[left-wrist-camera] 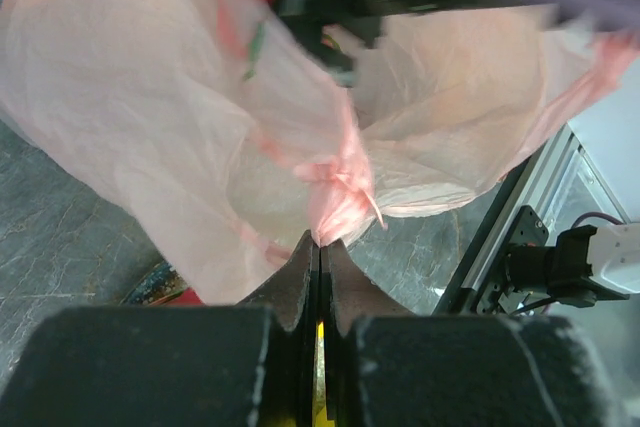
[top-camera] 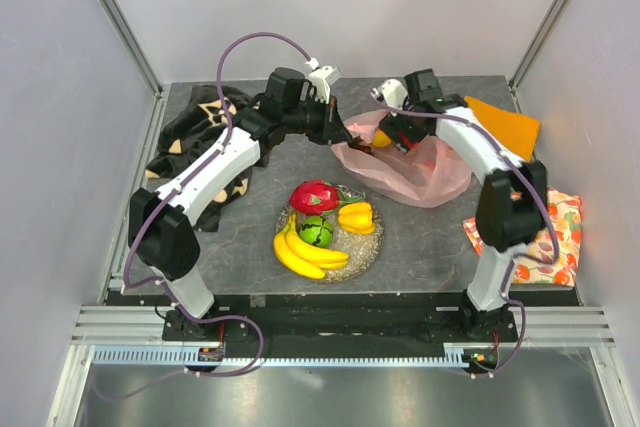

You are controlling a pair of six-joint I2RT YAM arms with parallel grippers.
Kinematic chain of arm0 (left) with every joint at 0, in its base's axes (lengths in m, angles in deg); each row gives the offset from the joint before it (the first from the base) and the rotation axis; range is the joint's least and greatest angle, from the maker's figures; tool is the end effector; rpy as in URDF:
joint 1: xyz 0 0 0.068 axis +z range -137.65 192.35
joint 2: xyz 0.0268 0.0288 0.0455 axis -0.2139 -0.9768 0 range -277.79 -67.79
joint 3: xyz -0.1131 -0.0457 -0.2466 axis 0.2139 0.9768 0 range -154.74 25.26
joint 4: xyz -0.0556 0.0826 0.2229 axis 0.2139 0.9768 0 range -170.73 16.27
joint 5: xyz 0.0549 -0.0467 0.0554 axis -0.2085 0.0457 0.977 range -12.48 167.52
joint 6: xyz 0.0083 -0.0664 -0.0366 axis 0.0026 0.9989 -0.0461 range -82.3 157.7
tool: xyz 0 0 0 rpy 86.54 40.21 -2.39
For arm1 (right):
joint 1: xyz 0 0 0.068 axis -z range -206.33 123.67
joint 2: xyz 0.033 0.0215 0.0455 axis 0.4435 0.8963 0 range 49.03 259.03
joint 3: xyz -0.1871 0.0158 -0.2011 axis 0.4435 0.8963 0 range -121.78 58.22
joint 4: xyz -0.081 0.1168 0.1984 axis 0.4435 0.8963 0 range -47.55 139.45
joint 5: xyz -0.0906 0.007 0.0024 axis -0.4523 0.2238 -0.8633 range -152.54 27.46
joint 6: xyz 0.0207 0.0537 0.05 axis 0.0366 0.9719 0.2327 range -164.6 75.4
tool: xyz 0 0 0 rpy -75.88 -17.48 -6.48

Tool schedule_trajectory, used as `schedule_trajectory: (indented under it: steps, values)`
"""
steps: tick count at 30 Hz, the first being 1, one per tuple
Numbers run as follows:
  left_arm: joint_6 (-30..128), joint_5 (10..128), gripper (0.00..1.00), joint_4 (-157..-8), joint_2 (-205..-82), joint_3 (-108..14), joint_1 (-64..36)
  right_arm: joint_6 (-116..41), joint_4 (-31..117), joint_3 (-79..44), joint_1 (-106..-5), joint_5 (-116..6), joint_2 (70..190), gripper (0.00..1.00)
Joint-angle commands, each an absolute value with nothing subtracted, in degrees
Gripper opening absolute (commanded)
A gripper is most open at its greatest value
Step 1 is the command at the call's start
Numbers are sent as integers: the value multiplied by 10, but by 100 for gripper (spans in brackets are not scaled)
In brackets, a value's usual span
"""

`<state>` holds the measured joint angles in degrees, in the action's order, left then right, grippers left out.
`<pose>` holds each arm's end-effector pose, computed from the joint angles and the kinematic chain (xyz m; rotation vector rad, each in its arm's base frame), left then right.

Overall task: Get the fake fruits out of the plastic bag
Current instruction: Take out the fake fruit from the plastic bag, then place the fake fruit on the plate.

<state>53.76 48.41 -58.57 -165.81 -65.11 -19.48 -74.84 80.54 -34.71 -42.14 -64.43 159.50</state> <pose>0.3256 -0.2392 0.3418 0.6193 2.0984 -1.0225 0.4098 0.1138 0.2376 -0.9844 2.3492 -0.1407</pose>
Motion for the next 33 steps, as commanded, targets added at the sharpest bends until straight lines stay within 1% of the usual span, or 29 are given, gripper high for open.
schedule_trajectory:
  steps: [1,2,3,7,9,11,15,16,18,20,23,27,33]
  values:
    - [552,483,2,-609,-1680,-679,-193,-743,867,-329,-419,-465,1420,52]
    - [556,481,2,-610,-1685,-681,-193,-748,887,-320,-420,-440,1373,54]
    - [557,480,2,-611,-1686,-685,-193,-764,902,-309,-420,-388,1353,56]
    - [560,480,2,-613,-1691,-693,-193,-796,981,-265,-421,-322,1281,56]
    - [560,480,2,-613,-1691,-697,-193,-810,1015,-238,-428,-309,1243,56]
    - [555,482,2,-614,-1692,-699,-193,-834,1026,-214,-469,-310,1203,56]
    - [549,485,2,-613,-1694,-705,-193,-868,1005,-115,-558,-338,1163,57]
    - [546,487,2,-611,-1693,-705,-193,-871,993,-100,-586,-340,1161,57]
    - [540,490,2,-610,-1691,-705,-193,-884,974,-81,-607,-344,1176,58]
    - [529,497,2,-604,-1683,-702,-192,-884,965,-88,-637,-347,1213,56]
    - [519,505,2,-599,-1669,-686,-192,-876,934,-96,-669,-367,1257,57]
    - [512,509,2,-598,-1651,-668,-192,-853,915,-95,-689,-385,1315,56]
    - [499,514,2,-598,-1630,-655,-192,-783,858,-92,-697,-417,1356,55]
